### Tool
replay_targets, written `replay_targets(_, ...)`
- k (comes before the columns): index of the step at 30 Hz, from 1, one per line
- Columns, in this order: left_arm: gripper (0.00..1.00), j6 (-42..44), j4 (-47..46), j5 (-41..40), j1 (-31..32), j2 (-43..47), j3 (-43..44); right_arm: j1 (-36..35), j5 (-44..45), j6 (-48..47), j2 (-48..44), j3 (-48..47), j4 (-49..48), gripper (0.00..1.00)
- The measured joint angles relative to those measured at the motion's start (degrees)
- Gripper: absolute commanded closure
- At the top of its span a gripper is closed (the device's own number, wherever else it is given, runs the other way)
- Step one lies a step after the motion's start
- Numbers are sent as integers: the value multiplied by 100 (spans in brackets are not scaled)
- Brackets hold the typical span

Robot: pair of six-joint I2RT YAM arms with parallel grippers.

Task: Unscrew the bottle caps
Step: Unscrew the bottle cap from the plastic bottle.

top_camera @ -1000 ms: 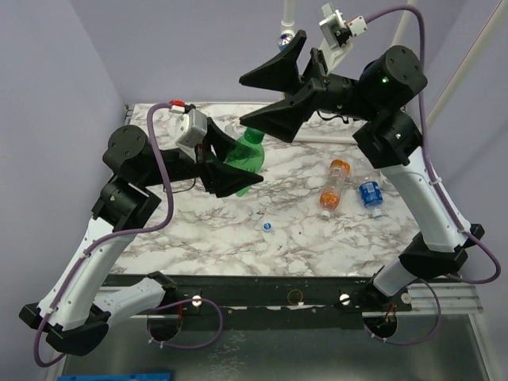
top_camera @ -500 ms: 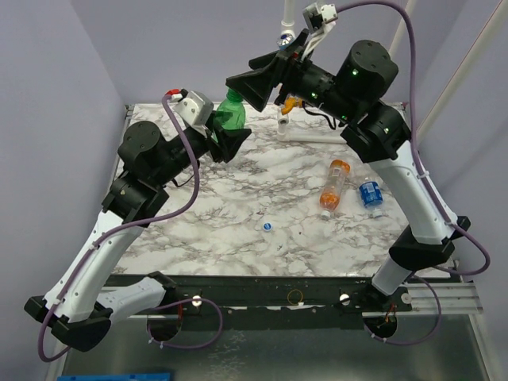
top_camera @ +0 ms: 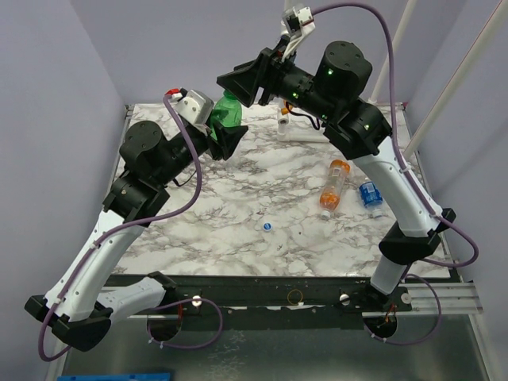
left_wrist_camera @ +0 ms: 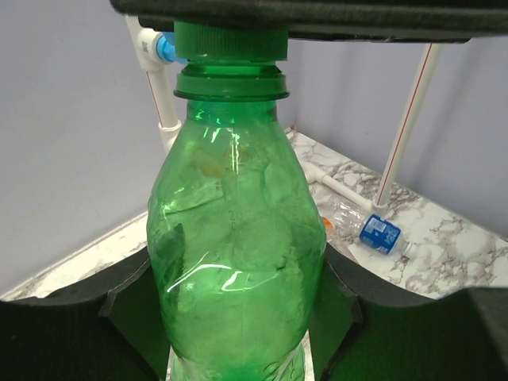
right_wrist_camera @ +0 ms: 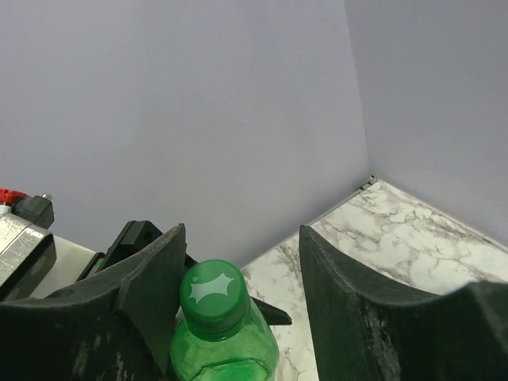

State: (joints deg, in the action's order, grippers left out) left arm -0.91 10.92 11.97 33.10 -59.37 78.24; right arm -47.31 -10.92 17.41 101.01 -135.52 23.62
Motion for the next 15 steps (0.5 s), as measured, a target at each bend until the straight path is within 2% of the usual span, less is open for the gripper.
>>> replay_targets(5,100,9,28,-72,0,-33,-7,-26,-7,76,0,103,-9,45)
replay_targets(7,100,11,28,-92,0,-35,-7,-24,-9,94,0,118,-4,48)
replay_targets(10,100,13,33,-103,0,-35,-7,-26,-28,116,-2,140,-11,61)
replay_targets(15,100,13,63,-118,0,-52,-17,-50,-103,153,-7,168,-37,99)
